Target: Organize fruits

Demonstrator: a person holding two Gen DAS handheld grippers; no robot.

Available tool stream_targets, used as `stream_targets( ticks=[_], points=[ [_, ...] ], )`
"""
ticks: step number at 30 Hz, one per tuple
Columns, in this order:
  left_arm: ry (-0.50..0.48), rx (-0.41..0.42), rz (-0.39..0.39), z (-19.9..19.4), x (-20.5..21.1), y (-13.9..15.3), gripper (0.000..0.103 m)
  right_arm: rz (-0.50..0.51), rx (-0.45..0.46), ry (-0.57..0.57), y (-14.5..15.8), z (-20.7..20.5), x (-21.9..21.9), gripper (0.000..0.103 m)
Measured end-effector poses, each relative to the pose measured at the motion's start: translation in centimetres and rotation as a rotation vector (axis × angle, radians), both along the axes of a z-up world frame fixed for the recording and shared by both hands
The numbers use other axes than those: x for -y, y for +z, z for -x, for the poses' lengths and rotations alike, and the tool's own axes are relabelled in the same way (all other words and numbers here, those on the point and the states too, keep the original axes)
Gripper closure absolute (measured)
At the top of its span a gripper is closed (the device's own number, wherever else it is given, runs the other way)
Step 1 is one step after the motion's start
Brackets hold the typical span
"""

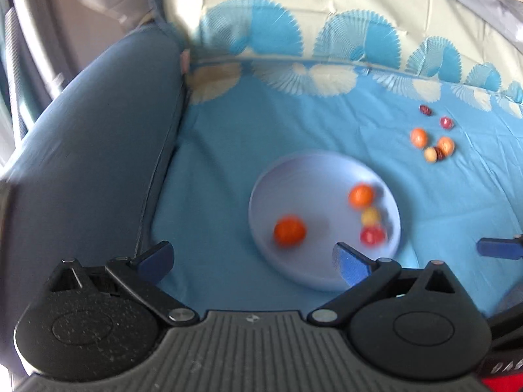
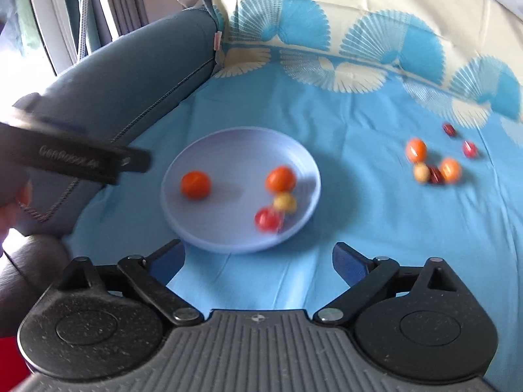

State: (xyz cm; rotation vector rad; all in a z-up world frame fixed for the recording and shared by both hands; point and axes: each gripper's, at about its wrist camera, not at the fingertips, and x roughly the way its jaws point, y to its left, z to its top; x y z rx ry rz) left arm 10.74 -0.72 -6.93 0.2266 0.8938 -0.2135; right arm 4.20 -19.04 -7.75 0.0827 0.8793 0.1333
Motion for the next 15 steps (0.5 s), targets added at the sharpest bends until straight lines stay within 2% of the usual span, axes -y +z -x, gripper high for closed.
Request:
stream_targets(
  ticks=[4, 9, 15],
  points=[
    [0.040, -0.054, 0.033, 4.4, -1.6, 1.2, 0.000, -0.050, 0.000, -0.064, 2.6, 4.0, -0.2, 0.003],
    [0.096, -0.011, 0.044, 9.9, -2.4, 2.8, 0.000, -0.068, 0.070, -0.115, 5.8, 8.3, -1.3, 0.002],
    [0.072, 0.055, 0.067, 14.0, -3.0, 4.8, 0.000, -0.024, 0.154, -0.068, 8.3, 13.0, -3.1, 0.001]
  ],
)
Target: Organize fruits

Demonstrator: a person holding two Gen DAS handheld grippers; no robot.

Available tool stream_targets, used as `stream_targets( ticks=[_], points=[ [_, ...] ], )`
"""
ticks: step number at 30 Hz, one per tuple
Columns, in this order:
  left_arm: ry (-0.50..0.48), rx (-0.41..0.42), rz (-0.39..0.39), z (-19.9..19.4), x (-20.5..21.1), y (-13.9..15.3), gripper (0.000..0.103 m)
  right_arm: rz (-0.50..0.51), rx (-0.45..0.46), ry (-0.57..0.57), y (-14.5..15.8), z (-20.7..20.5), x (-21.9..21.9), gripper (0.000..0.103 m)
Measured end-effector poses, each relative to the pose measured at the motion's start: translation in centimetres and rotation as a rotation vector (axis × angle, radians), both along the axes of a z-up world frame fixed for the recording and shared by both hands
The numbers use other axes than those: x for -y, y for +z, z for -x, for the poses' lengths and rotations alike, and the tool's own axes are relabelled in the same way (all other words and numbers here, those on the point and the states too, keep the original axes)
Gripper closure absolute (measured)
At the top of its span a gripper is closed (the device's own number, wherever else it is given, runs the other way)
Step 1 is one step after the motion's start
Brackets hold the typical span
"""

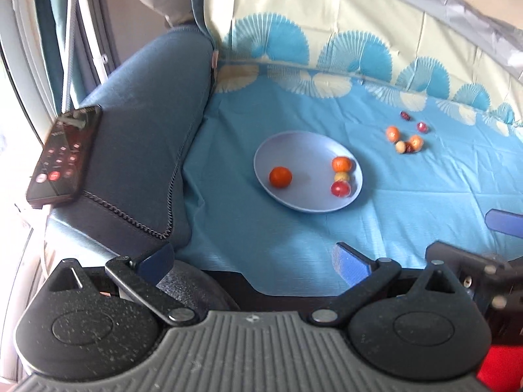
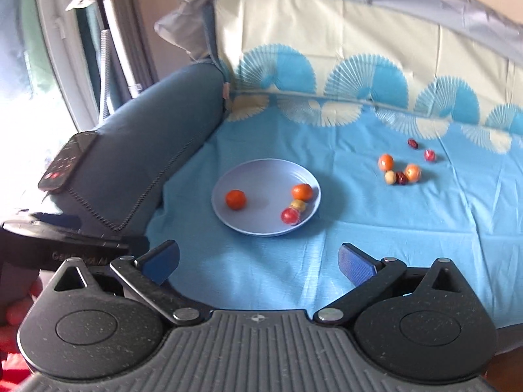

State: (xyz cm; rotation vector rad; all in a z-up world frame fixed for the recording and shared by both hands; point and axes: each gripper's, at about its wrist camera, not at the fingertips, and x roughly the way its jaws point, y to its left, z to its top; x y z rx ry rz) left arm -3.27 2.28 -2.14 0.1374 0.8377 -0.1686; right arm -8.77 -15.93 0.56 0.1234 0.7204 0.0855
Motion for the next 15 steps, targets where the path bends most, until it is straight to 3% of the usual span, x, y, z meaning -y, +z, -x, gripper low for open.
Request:
stream_targets(
  ticks=[15],
  points=[
    [-0.028, 0.097, 0.012, 4.4, 0.1, 2.3, 0.000, 0.046, 0.105, 0.020, 2.6, 4.5, -1.7, 0.001]
  ],
)
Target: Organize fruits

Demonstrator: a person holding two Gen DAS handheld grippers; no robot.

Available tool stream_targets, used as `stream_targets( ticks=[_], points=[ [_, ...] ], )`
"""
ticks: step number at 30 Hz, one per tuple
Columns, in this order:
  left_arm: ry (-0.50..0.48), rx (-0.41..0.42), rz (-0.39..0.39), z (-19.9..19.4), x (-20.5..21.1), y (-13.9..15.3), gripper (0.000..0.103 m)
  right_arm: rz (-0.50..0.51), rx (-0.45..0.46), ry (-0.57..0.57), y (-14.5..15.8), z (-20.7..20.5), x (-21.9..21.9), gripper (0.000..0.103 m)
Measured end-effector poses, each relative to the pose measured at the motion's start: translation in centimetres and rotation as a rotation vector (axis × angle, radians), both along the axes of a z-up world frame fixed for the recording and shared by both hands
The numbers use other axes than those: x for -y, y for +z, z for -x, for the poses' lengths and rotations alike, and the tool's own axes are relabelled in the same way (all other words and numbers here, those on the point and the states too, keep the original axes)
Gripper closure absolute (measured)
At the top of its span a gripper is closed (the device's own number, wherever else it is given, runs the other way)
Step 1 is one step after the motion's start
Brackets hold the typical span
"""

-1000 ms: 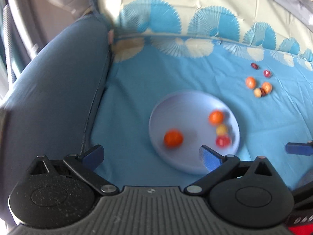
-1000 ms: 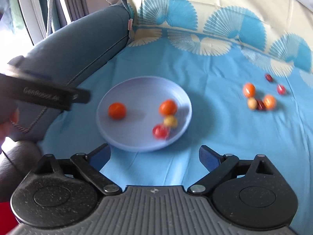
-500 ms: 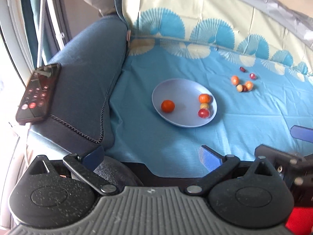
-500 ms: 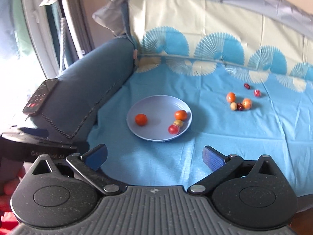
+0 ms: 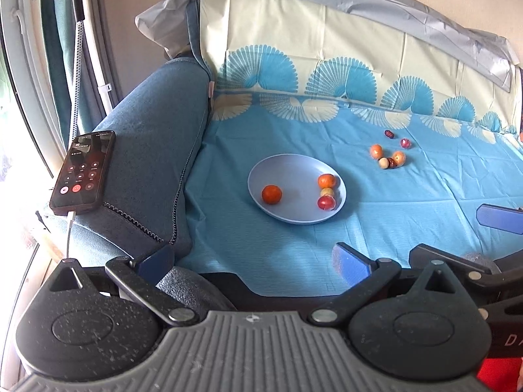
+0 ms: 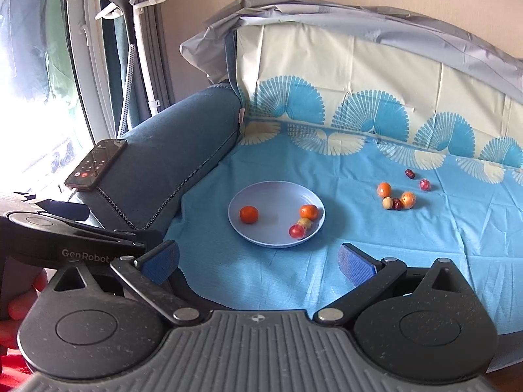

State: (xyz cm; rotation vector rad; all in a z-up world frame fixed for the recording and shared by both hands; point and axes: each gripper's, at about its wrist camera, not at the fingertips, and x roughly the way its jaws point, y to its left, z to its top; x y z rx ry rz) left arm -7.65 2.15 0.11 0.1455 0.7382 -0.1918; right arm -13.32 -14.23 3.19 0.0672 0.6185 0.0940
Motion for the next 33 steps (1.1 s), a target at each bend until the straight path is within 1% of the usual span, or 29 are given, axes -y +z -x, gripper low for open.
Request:
stream_targets(
  ticks=[6, 21, 28, 33],
  points=[
    [-0.001, 0.008, 0.006, 0.2, -0.1, 0.2, 0.000, 0.006, 0.008, -0.003, 0.2, 0.4, -0.1, 0.001],
    [-0.008, -0.012, 0.009, -0.3, 0.0, -0.4, 0.000, 0.004, -0.012, -0.018, -0.1, -0.1, -0.1, 0.001],
    [-0.013, -0.026, -0.002, -0.7, 0.3, -0.7, 0.000, -0.009, -0.022, -0.030, -0.5, -0.5, 0.1, 0.001],
    [-0.005, -0.053, -0.004, -1.3, 0.4, -1.2, 0.000, -0.024, -0.030, -0.055, -1.1, -0.9, 0.8, 0.001]
  ],
)
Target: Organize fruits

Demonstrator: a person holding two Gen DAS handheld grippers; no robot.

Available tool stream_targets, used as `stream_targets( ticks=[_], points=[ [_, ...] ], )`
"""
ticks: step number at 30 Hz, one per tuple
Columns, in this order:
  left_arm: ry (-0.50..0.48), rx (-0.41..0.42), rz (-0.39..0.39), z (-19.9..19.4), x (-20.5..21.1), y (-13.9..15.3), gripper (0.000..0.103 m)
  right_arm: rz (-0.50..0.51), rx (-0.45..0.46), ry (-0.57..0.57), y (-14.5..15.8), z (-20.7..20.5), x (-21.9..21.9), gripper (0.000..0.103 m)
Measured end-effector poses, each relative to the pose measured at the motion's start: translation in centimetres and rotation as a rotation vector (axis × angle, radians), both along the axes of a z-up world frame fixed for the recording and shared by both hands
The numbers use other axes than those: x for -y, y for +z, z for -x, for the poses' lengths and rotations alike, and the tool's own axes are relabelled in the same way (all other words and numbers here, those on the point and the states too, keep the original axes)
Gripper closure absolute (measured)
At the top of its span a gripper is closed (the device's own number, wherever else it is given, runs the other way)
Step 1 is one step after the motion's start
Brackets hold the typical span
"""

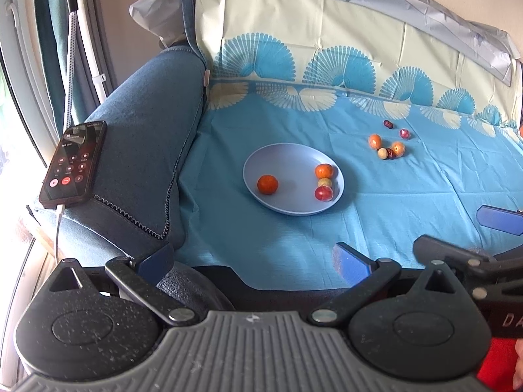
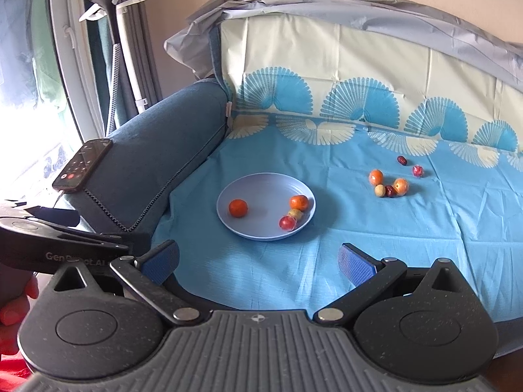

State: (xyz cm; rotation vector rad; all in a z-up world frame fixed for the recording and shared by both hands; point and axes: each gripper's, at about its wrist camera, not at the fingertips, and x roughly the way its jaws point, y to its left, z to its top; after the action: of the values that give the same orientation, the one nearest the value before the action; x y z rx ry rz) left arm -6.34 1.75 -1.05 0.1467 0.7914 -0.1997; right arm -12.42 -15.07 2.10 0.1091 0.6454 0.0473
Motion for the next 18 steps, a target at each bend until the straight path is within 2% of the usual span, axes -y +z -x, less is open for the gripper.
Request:
stream_targets(
  ticks=[8, 18],
  points=[
    [0.011, -0.048, -0.032, -1.4, 0.7, -0.8, 0.000, -0.009, 0.000, -0.128, -1.6, -1.8, 3.6, 0.001],
    [-0.001, -0.130, -0.074, -5.5, 3.7, -2.6, 0.000, -0.025, -0.021, -0.389, -6.0, -7.7, 12.7, 0.001]
  ],
)
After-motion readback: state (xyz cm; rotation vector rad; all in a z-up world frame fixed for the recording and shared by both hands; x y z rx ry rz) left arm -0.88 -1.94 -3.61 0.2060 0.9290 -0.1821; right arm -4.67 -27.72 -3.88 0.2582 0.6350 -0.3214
